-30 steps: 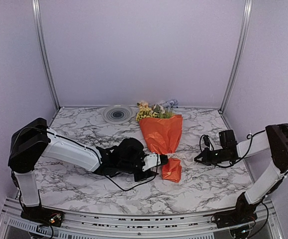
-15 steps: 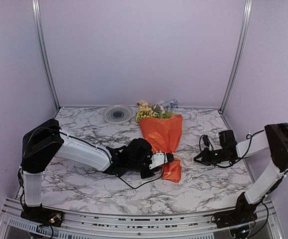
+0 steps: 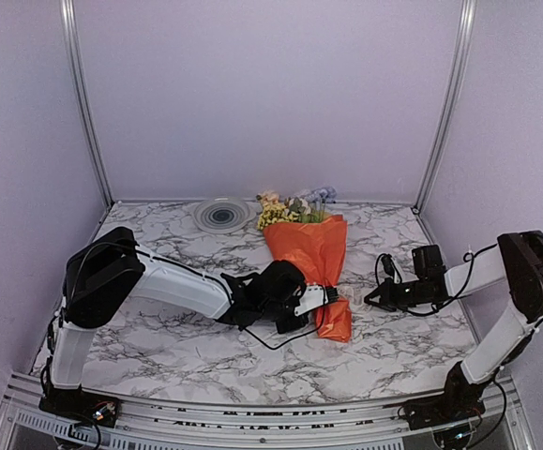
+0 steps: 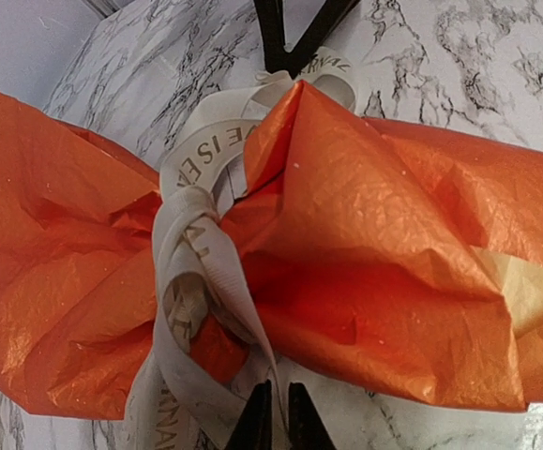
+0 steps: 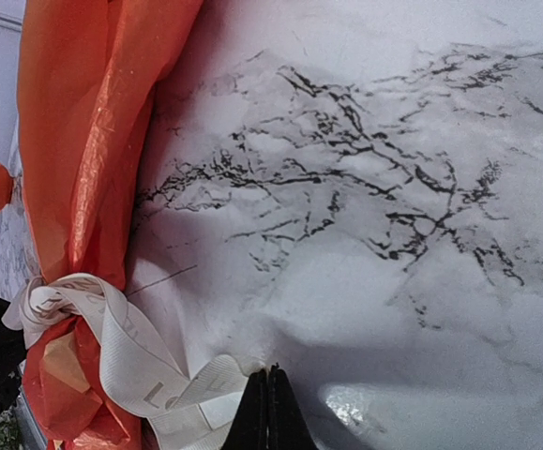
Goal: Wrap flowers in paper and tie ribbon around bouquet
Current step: Tie the ribbon around the folded bouquet.
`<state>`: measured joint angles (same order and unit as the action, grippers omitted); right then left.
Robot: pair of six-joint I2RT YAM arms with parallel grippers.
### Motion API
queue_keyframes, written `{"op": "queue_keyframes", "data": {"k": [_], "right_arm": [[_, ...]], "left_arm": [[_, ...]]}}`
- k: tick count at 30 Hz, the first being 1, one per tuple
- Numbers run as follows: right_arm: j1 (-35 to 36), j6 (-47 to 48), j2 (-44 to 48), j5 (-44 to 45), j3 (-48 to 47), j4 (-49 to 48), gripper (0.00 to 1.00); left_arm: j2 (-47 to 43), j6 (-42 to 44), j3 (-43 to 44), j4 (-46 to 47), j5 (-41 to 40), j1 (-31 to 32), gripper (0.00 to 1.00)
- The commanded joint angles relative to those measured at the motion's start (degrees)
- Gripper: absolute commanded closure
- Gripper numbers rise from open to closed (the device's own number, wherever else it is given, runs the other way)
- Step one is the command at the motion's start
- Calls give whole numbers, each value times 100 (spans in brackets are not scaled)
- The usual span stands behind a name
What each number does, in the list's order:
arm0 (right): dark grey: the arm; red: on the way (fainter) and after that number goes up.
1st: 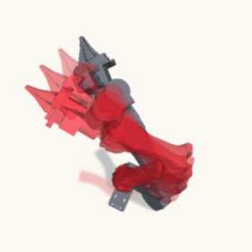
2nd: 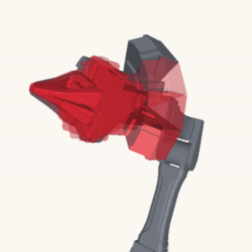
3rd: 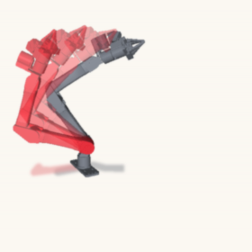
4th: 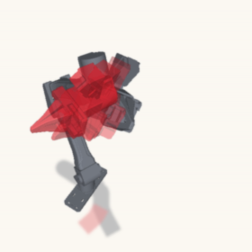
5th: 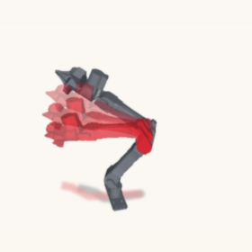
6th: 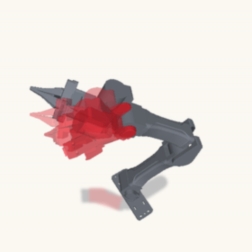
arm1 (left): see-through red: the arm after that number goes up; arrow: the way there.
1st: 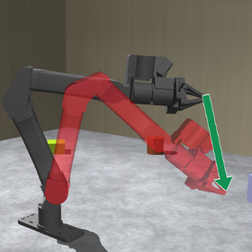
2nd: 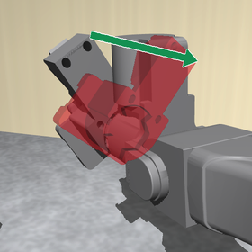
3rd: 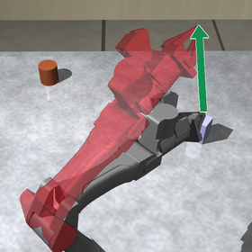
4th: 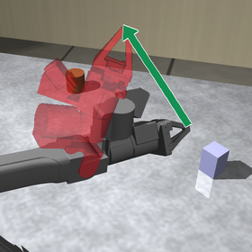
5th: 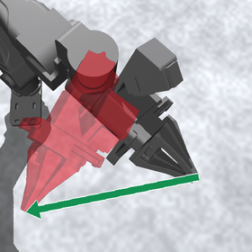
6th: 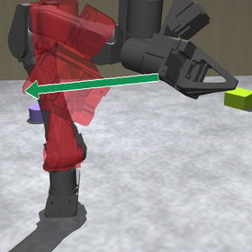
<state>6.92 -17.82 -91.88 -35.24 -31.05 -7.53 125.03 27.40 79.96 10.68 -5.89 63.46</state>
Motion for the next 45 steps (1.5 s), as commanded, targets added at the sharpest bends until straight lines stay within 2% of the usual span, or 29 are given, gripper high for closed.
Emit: {"op": "queue_keyframes", "data": {"k": [1,5,10,11,14,16,28,37,38,39,41,43,45], "right_arm": [[77,11,-102,62,-35,94,100],[82,6,-109,27,-53,102,100],[79,46,-41,-119,-108,163,99],[81,65,-53,-225,-146,157,96],[75,69,-68,-517,-235,97,75],[73,90,23,-549,-324,144,67],[28,237,900,328,-749,825,49],[294,133,412,-178,-730,310,40],[301,95,352,-274,-689,212,40],[301,76,305,-334,-651,118,39],[301,109,302,-383,-600,39,38],[304,154,291,-488,-575,-9,38],[304,109,285,-477,-569,-18,37]], "left_arm": [[-90,-60,-127,30,-469,25,98],[-243,-80,-181,10,-286,33,100],[-1004,-161,-956,-51,767,53,100],[-1133,-210,-1055,-212,856,52,100],[-1367,-412,-1238,-921,923,52,100],[-1477,-561,-1395,-1198,980,45,100],[-2044,-1225,-2233,-2056,817,47,100],[-2068,-1265,-2261,-2200,694,36,100],[-2108,-1218,-2269,-2198,766,33,97],[-2183,-1141,-2305,-2183,861,17,88],[-2443,-890,-2464,-2121,1126,-52,62],[-2768,-576,-2614,-2017,1419,-203,53],[-3061,-411,-2719,-1713,1732,-507,50]]}}
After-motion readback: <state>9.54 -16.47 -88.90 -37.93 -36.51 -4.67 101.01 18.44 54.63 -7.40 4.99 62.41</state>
